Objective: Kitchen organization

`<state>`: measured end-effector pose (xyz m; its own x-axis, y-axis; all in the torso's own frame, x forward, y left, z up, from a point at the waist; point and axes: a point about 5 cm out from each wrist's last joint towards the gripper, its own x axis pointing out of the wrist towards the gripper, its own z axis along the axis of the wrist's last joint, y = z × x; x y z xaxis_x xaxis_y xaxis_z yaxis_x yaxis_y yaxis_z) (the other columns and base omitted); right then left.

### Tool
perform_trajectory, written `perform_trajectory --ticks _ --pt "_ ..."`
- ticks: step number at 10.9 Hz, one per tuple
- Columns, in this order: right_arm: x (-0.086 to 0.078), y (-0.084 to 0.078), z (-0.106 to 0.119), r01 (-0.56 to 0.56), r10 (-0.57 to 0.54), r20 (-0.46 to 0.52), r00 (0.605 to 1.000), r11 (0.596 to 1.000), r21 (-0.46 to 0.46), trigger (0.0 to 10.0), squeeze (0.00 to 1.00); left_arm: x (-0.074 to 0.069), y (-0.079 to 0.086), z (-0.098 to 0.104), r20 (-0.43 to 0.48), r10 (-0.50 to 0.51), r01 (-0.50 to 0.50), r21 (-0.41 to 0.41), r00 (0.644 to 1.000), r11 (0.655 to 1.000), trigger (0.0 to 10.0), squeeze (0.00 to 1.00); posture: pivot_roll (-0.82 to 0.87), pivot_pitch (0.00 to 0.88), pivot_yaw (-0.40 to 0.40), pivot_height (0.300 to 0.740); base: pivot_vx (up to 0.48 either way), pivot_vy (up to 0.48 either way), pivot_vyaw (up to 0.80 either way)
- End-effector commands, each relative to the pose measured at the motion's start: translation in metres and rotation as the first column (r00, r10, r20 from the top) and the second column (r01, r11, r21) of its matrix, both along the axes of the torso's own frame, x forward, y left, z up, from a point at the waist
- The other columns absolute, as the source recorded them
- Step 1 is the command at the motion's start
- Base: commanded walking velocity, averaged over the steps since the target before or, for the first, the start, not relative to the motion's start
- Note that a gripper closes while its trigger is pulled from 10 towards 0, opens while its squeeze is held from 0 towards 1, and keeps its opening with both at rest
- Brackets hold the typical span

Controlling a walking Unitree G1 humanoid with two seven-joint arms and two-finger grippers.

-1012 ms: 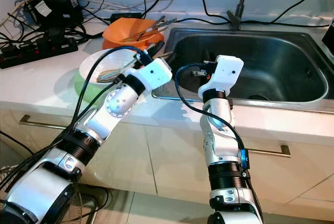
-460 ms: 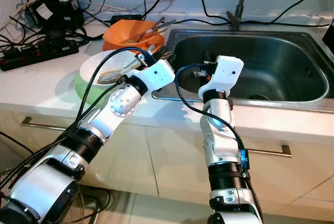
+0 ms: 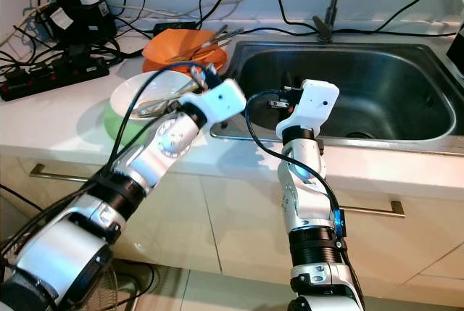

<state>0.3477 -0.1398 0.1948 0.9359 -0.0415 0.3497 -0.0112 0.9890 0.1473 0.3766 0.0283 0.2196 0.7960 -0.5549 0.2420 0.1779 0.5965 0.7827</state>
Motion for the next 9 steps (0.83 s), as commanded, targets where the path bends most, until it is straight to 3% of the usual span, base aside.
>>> perform_trajectory --ticks 1,4,5,6,7,9 --pt "0.000 0.001 -0.004 -0.001 0.001 -0.018 1.000 1.000 0.005 10.0 0.00 0.002 0.004 0.009 0.043 0.023 -0.023 -0.002 0.999 1.000 0.0 0.00 -0.02 0.014 0.121 0.740 0.000 0.000 0.00" --pt "0.001 0.002 -0.004 -0.001 0.001 -0.019 1.000 1.000 0.010 10.0 0.00 -0.002 0.008 0.035 0.161 0.026 -0.009 -0.102 0.987 0.995 0.0 0.00 -0.01 0.011 0.115 0.740 0.000 0.000 0.00" --pt "0.001 0.003 -0.004 -0.004 0.004 -0.022 1.000 1.000 0.012 10.0 0.00 -0.005 0.007 0.039 0.182 0.014 0.009 -0.123 0.983 0.992 4.3 0.00 -0.01 0.010 0.113 0.740 0.000 0.000 0.00" --pt "0.002 0.003 -0.004 -0.004 0.005 -0.022 1.000 1.000 0.011 10.0 0.00 -0.006 0.004 0.032 0.150 -0.018 0.032 -0.096 0.989 0.995 10.0 0.34 -0.01 0.010 0.112 0.740 0.000 0.000 0.00" --pt "0.002 0.003 -0.004 -0.004 0.004 -0.022 1.000 1.000 0.010 10.0 0.00 -0.009 0.001 0.023 0.114 -0.056 0.065 -0.080 0.992 0.995 10.0 1.00 -0.01 0.011 0.110 0.740 0.000 0.000 0.00" --pt "0.002 0.002 -0.004 -0.002 0.002 -0.023 1.000 1.000 0.009 10.0 0.00 -0.017 -0.002 0.008 0.074 -0.120 0.121 -0.021 0.990 0.992 10.0 1.00 -0.01 0.010 0.109 0.740 0.000 0.000 0.00"
